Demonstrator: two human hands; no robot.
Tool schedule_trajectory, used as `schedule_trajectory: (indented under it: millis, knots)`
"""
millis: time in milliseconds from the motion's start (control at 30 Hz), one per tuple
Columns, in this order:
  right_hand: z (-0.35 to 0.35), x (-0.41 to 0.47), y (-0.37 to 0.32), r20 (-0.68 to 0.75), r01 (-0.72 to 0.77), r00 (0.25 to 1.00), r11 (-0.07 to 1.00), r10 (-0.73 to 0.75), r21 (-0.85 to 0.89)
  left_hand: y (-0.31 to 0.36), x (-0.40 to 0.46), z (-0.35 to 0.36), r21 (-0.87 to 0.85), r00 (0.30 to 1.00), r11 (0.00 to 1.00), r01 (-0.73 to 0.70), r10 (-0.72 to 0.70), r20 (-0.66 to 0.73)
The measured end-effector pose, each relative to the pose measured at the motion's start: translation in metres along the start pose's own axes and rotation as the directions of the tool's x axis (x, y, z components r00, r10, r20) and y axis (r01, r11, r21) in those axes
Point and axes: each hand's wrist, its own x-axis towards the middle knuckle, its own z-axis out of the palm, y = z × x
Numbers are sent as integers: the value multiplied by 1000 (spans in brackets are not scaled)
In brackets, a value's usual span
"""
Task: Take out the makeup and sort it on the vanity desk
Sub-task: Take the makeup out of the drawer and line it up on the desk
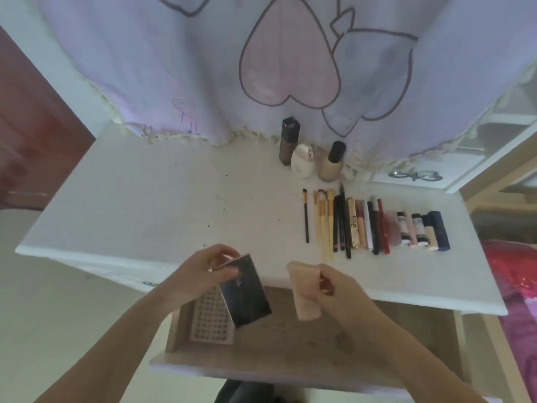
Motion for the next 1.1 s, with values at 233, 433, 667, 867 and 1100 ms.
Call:
schedule_trajectory:
  millis: [233, 433, 667, 867, 1100]
  knots:
    - [-49, 114, -71, -533, 173, 842, 976, -77, 133, 53, 94, -18, -261, 971, 963, -74, 10, -239]
    - [-33, 193, -77, -580, 213, 809, 968, -98, 132, 24, 132, 0, -304, 920, 952, -15, -106, -378]
    - [-28, 217, -64, -626, 213, 770, 975, -125, 68, 24, 142, 36, 137, 854, 990, 22, 53, -518]
    - [-26, 213, -58, -575, 171, 806, 985, -142, -3, 22, 143, 48, 412, 817, 903, 120, 147, -558]
    - [-30, 201, -67, -522, 120, 851, 988, -52, 98, 22, 136, 43, 390, 844, 917, 77, 149, -515]
